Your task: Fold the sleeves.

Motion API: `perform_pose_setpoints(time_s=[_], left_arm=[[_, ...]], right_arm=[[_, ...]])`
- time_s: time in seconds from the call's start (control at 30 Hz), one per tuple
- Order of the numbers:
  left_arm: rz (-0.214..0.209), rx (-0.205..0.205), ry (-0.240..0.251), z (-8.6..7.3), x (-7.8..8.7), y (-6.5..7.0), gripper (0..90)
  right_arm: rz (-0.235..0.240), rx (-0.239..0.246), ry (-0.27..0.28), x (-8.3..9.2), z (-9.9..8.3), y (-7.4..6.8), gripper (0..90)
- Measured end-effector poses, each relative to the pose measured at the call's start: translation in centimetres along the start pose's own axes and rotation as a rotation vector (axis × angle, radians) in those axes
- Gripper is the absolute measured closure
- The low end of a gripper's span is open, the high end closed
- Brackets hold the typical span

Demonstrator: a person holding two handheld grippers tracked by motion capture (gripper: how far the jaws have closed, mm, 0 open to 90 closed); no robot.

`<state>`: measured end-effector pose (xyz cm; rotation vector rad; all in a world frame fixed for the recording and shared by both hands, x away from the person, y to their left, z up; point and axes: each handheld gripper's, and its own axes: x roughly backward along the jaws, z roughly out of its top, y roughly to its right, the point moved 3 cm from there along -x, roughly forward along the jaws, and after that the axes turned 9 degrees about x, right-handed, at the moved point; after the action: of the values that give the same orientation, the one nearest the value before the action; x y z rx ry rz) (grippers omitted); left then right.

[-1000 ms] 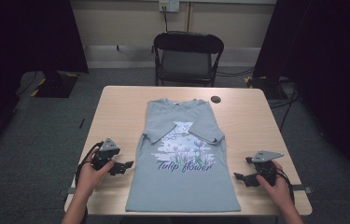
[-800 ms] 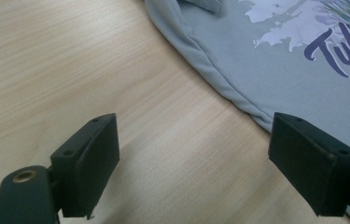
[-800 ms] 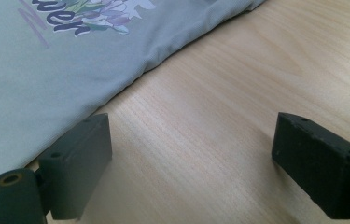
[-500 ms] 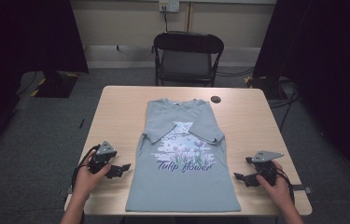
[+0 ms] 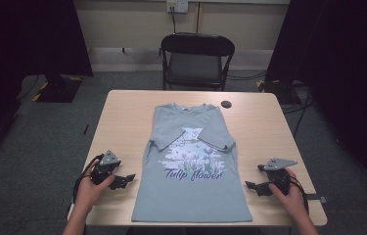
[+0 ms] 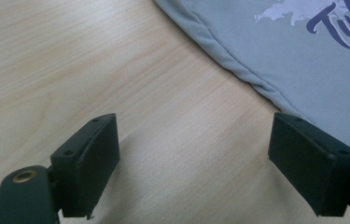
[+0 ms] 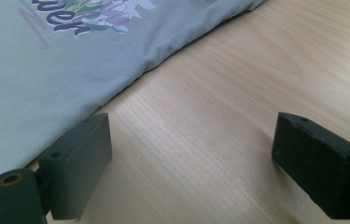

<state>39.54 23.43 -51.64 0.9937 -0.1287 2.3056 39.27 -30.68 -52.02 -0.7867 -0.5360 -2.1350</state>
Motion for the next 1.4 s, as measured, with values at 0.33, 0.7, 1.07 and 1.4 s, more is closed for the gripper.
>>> perform_pose_setpoints(time_s=[0.33,0.7,1.07,1.4], left_arm=[[0.016,0.001,0.000,-0.57,0.18,-0.16,16.1],[0.030,-0.011,0.020,-1.00,0.19,-0.02,13.8],[0.035,-0.008,0.019,-1.03,0.19,0.01,13.4],[0.044,0.005,0.010,-0.88,0.28,0.05,14.7]], right_arm=[[0.000,0.000,0.000,0.00,0.00,0.00,11.2],[0.000,0.000,0.000,0.00,0.00,-0.01,11.2],[0.000,-0.001,-0.001,0.00,0.00,-0.01,11.2],[-0.004,-0.011,0.002,0.06,-0.03,0.07,11.5]])
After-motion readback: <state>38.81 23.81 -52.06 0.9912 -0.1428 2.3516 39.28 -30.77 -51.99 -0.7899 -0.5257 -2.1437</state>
